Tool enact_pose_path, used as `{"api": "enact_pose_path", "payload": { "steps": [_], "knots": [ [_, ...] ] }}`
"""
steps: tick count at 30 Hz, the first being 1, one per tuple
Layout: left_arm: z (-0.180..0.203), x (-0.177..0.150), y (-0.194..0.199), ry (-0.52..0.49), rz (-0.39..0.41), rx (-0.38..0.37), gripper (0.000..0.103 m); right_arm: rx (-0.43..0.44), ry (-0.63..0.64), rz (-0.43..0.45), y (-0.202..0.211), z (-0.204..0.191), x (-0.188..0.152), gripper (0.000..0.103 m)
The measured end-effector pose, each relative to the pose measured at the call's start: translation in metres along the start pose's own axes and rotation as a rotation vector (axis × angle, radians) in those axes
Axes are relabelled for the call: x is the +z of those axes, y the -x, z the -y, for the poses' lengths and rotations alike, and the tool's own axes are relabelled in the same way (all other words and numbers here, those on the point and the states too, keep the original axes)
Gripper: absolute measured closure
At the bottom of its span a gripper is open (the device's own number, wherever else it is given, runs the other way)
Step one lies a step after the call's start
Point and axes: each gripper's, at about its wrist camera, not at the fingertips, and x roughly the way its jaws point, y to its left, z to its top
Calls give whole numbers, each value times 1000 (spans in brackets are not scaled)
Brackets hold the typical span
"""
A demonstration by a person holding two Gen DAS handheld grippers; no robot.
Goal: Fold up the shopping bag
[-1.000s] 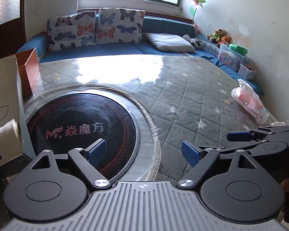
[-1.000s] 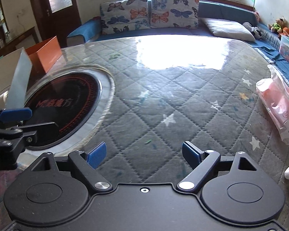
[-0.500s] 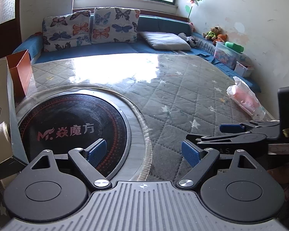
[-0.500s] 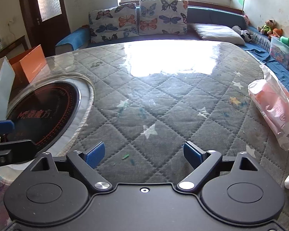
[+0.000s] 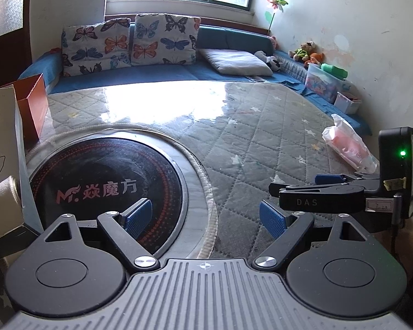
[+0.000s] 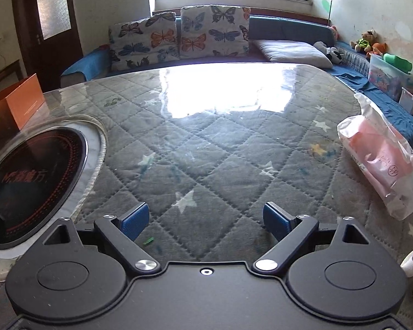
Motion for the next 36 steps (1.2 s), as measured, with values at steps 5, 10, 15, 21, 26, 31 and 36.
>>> {"api": "enact_pose_path", "payload": {
  "steps": [5,10,15,21,26,31,36],
  "knots": [
    [-6,0,10,5,13,12,17,-57,-13,17,-5,5,0,8],
    [-13,2,20,9,29,44,17,-85,-29,26,-10,8,2,6],
    [-26,1,39,19,58,72,17,-103,-44,34,-14,11,4,3],
    [-46,-6,66,26,85,113,17,-119,-57,43,-17,12,3,0],
    [-68,-17,95,52,120,170,17,-128,-67,51,-18,13,2,0],
    [-86,-25,116,85,145,227,16,-138,-76,60,-19,14,1,0],
    [-105,-33,132,130,148,275,16,-147,-86,68,-20,14,-1,0]
  ]
}}
